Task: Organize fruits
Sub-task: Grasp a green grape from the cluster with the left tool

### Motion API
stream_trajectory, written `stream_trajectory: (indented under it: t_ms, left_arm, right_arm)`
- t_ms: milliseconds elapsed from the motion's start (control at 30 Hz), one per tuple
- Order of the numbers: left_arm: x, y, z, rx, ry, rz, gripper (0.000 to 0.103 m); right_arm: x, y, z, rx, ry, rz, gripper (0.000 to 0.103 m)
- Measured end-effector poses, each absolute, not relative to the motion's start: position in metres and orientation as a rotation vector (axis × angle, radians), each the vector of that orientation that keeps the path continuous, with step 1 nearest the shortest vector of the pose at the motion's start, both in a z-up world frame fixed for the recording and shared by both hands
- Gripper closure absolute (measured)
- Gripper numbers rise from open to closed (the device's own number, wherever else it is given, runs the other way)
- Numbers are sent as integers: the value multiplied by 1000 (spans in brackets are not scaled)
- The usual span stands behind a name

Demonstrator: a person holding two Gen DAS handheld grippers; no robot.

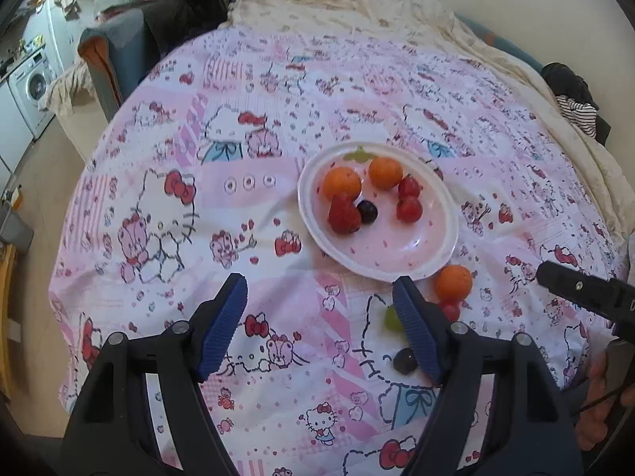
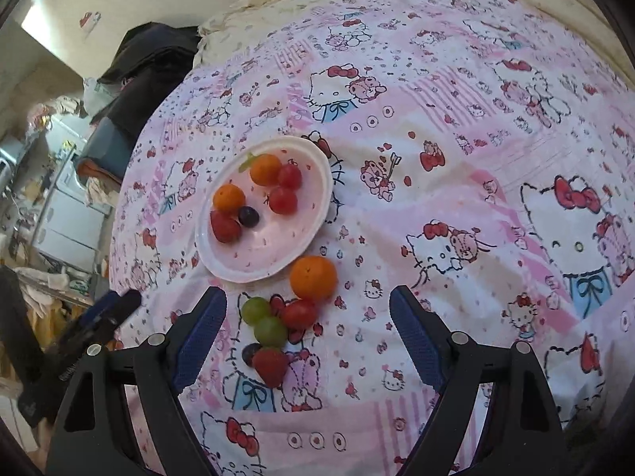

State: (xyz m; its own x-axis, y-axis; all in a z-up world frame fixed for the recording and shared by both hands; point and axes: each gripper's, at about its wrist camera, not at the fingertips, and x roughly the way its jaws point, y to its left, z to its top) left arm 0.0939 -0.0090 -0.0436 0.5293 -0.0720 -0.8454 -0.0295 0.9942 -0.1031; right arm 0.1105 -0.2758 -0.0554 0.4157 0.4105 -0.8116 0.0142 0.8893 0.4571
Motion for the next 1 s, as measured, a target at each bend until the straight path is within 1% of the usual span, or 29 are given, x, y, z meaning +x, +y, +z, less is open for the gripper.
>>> stream_trajectory:
  t_ms: [200, 300, 367, 433, 467, 500, 633, 767, 800, 967, 1000]
  left_arm:
    - [99, -23, -77, -140, 1149, -99, 32]
    - [100, -39, -93, -150, 1218, -170, 39]
    - [100, -49, -103, -153, 1256, -185, 42]
    - [103, -58, -113, -184, 1321, -189, 49]
    - [106, -64, -117, -205, 1364, -196, 55]
    - [107, -69, -119, -212, 1380, -193, 57]
    - [115, -86, -119, -203, 1389, -155, 57]
    - [126, -95, -129, -213, 1446, -121, 57]
    - [128, -97, -132, -212, 1462, -110, 58]
    - [133, -102, -139, -222, 1501, -61, 58]
    - [133, -103, -138, -217, 1505, -56, 60]
  right_arm:
    - [120, -278, -69, 473, 1158, 252, 16]
    - [123, -279, -75, 484, 1172, 246, 16]
    - [125, -281, -77, 487, 1177, 242, 16]
    - [125, -283, -79, 483, 1182, 235, 16]
    - [126, -285, -80, 488, 1185, 230, 16]
    - [126, -286, -81, 495, 1187, 227, 16]
    - [127, -290, -80, 549, 1184, 235, 16]
    - [126, -290, -74, 545, 1169, 248, 16]
    - [126, -291, -74, 549, 1168, 251, 16]
    - [127, -295, -71, 584, 1164, 263, 16]
    - [127, -295, -69, 587, 1161, 265, 16]
